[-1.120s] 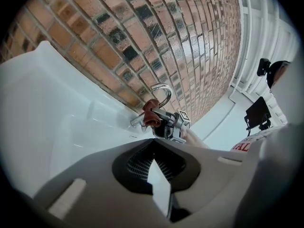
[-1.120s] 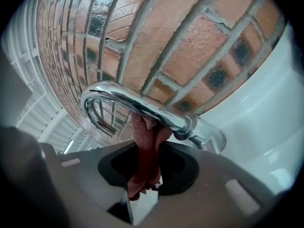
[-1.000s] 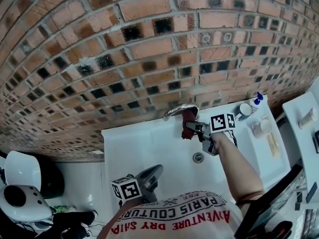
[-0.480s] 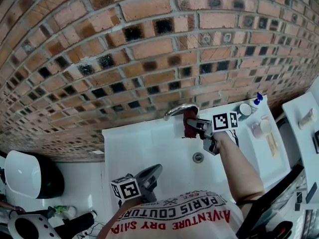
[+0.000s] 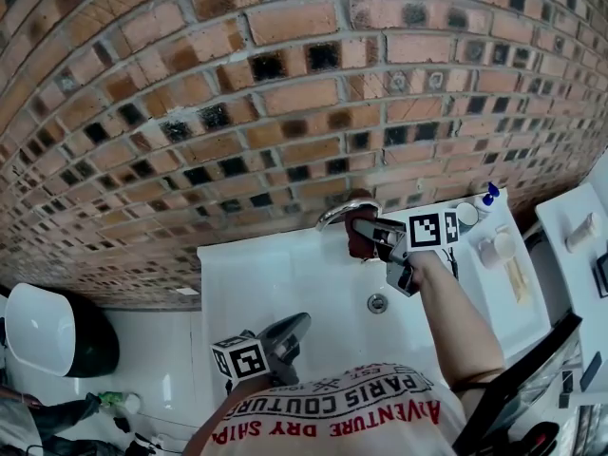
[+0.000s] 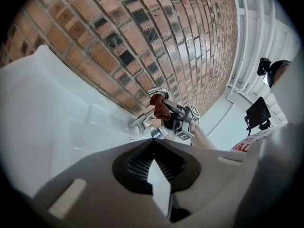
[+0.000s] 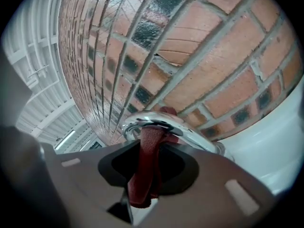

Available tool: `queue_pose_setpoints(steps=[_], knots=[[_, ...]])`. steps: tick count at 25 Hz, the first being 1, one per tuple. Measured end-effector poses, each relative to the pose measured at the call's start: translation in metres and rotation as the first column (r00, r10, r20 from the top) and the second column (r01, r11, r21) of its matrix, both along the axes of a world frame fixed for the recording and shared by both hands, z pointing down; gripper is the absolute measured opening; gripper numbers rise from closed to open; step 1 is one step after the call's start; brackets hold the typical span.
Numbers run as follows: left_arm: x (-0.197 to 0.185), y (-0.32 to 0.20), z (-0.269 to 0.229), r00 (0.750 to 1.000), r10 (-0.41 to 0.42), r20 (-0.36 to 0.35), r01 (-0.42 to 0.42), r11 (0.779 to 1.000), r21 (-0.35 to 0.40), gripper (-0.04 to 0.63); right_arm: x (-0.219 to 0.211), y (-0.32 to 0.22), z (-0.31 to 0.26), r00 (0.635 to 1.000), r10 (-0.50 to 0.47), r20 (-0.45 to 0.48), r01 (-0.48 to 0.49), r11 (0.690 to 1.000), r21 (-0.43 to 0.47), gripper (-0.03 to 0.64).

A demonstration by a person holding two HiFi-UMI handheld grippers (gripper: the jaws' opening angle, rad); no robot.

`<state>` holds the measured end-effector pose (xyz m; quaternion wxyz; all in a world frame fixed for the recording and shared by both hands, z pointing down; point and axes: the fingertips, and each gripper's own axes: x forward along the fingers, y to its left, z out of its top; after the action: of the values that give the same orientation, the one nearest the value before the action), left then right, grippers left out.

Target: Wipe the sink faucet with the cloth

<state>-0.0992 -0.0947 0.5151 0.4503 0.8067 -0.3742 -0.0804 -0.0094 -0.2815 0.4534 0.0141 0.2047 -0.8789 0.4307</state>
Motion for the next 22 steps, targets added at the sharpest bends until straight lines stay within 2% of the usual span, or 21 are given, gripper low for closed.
queue_pose_setpoints(steps=[8,22], knots=[[-0.009,0.001,0.0,1.0,-0.014,-0.008,0.014,1.0,0.01,0.0,-0.029,0.014,-0.013,0.999,-0.028,-0.032,0.029,0.998,0.05,0.092],[-0.016,-0.004,0.011,0.999,-0.022,-0.042,0.021,1.0,-0.016,0.0,-0.06,0.018,0.028,0.993,-0.083,-0.082,0.082,0.997,-0.015,0.091]])
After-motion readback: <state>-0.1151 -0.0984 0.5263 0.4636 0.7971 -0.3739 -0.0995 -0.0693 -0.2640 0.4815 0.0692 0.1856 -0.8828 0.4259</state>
